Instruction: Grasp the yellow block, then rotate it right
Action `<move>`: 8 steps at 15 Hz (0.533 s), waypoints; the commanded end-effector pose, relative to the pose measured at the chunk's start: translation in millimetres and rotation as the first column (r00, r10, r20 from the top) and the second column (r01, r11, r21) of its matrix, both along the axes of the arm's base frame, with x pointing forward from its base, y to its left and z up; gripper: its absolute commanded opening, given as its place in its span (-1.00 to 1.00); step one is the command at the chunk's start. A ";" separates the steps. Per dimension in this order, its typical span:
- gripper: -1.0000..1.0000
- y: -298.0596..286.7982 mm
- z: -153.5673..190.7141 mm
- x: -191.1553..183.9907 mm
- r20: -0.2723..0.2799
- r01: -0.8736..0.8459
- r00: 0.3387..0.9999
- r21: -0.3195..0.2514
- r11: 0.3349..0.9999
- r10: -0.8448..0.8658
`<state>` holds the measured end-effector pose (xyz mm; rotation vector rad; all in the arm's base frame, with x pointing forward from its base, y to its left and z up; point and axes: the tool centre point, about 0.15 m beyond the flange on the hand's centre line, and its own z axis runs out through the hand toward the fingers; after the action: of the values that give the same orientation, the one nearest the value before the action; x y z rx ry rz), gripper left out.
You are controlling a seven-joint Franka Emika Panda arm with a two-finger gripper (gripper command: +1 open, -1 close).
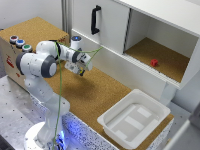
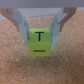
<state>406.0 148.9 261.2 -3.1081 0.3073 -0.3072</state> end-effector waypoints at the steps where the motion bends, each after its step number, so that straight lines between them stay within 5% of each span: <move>1: -1.00 5.4 -12.4 -2.9 -0.058 0.334 0.940 -0.042 0.942 -0.336; 8: -1.00 -12.5 -13.6 -7.1 -0.024 0.673 0.740 0.033 0.739 -0.673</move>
<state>396.5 142.4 252.2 -2.9466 1.1104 -0.2945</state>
